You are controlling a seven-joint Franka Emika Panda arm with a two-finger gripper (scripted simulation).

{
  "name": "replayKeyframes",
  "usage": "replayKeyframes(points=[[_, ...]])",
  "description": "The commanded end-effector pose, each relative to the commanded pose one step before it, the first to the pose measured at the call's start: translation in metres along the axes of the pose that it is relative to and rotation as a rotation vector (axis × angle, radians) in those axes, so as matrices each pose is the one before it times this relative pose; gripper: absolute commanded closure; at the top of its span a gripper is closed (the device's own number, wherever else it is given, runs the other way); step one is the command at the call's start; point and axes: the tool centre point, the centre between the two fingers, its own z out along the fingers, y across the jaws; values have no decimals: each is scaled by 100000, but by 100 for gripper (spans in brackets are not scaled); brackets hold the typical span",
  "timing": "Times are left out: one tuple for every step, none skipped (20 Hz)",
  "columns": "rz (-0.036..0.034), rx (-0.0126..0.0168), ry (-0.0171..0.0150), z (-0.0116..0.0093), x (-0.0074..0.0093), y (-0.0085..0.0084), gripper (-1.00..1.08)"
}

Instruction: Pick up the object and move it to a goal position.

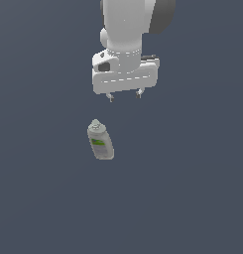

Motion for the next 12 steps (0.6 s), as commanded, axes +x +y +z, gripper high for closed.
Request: replayKeyframes(points=[[-4415, -102, -18, 93, 166, 349, -92], [-2003, -46, -7, 42, 68, 160, -92], [-2121, -49, -9, 45, 68, 171, -92], [-2230, -51, -11, 47, 67, 182, -92], [-2298, -53, -13, 49, 64, 190, -92], [-2306, -53, -15, 50, 59, 192, -92], [-2306, -53, -16, 50, 54, 194, -92], [-2305, -53, -18, 51, 49, 196, -92], [-2306, -53, -20, 52, 43, 197, -92], [-2307, -52, -21, 52, 38, 197, -92], [-2306, -52, -23, 53, 33, 199, -92], [-2306, -52, -25, 53, 27, 200, -92]])
